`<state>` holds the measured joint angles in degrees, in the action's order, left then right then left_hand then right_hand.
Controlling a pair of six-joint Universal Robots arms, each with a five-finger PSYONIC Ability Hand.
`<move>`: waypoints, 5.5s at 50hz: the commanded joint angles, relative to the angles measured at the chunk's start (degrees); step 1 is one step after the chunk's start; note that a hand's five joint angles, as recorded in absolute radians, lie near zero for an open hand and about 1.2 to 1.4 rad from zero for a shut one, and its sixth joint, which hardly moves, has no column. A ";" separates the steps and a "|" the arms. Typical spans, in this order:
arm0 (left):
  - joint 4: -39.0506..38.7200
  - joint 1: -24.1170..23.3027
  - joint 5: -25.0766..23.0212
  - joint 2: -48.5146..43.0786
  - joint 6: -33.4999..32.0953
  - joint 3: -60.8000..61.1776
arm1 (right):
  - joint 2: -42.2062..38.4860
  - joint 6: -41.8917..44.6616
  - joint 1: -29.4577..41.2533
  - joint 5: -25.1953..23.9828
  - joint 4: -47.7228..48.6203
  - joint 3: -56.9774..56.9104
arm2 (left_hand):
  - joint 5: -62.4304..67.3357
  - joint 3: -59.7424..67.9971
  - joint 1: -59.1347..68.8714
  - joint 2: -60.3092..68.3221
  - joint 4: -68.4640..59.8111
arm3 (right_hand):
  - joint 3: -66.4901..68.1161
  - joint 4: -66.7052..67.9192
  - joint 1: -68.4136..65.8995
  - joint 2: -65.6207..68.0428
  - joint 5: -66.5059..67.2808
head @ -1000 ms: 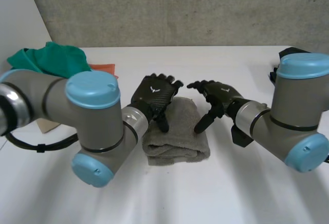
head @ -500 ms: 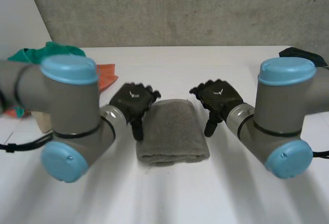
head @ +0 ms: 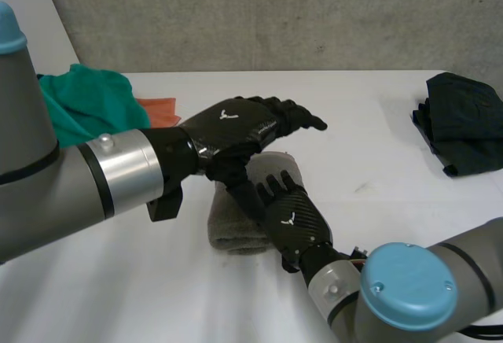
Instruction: Fold the laundry.
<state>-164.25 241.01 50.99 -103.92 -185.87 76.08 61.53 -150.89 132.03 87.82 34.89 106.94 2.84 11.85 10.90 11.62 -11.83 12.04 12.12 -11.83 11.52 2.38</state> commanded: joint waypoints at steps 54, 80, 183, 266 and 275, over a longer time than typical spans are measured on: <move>-10.56 -0.55 8.86 2.68 5.95 -1.46 | -17.74 -24.71 -48.78 -22.59 7.91 -54.72 | -2.84 -1.85 -0.90 -1.62 1.83 | 67.96 67.88 -68.17 68.48 67.62; -11.98 -3.53 9.56 -1.19 5.60 -1.46 | -30.00 -22.87 -61.63 -38.80 8.53 -51.41 | -2.84 -1.85 -0.90 -1.62 1.83 | -2.04 -2.12 1.83 -1.52 -2.38; -13.47 -13.82 36.11 -23.09 0.77 -12.45 | 10.27 -2.56 -34.56 -8.29 -14.67 -7.89 | -1.77 -0.78 0.17 -0.55 0.77 | -2.04 -2.12 1.83 -1.52 -2.38; -45.90 5.43 23.02 -7.79 -0.99 -15.44 | 13.09 -23.22 -19.09 0.51 -15.76 -45.51 | 67.16 68.15 69.10 68.38 -68.17 | 67.96 67.88 -68.17 68.48 67.62; -45.20 4.55 25.38 -3.30 -5.99 1.51 | 9.49 -21.03 -19.96 -1.07 -10.10 -36.39 | 67.16 68.15 69.10 68.38 -68.17 | 67.96 67.88 -68.17 68.48 67.62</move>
<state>-210.38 245.97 74.53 -108.78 -188.37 66.52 73.09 -173.95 112.66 88.59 23.62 62.85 55.07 68.07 67.06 68.47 -68.69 68.19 68.67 -62.48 67.24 57.55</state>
